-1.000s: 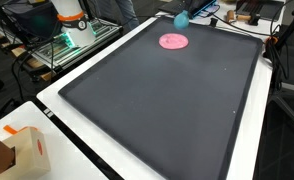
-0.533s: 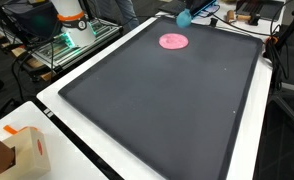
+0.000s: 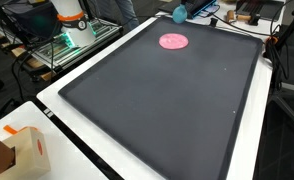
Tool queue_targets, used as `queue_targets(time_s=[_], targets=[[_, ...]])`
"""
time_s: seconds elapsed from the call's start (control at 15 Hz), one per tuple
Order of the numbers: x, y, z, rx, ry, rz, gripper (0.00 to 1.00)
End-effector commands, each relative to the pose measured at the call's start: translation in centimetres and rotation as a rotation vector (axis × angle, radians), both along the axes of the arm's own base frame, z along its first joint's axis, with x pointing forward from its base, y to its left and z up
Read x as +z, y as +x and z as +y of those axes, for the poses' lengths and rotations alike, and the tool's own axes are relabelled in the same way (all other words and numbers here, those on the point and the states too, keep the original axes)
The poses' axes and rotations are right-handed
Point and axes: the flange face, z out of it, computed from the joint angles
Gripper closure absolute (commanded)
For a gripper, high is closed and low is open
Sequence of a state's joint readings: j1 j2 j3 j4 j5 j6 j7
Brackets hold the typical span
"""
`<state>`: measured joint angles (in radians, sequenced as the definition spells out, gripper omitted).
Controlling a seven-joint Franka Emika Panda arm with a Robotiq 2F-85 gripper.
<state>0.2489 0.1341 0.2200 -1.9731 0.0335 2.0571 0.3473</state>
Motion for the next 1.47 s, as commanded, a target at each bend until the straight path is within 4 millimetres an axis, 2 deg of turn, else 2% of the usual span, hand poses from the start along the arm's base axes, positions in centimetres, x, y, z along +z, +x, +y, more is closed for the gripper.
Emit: queue_targets(time_s=[0.0, 0.33, 0.8, 1.4], targets=[[0.2, -1.4, -1.9, 0.026, 0.096, -0.004, 0.74], [-1.2, -1.7, -4.1, 0.063, 0.270, -0.033, 0.74], [-5.5, -2.2, -7.6, 0.067, 0.481, -0.084, 0.74], [-9.1, -3.4, -9.6, 0.081, 0.639, -0.088, 0.74]])
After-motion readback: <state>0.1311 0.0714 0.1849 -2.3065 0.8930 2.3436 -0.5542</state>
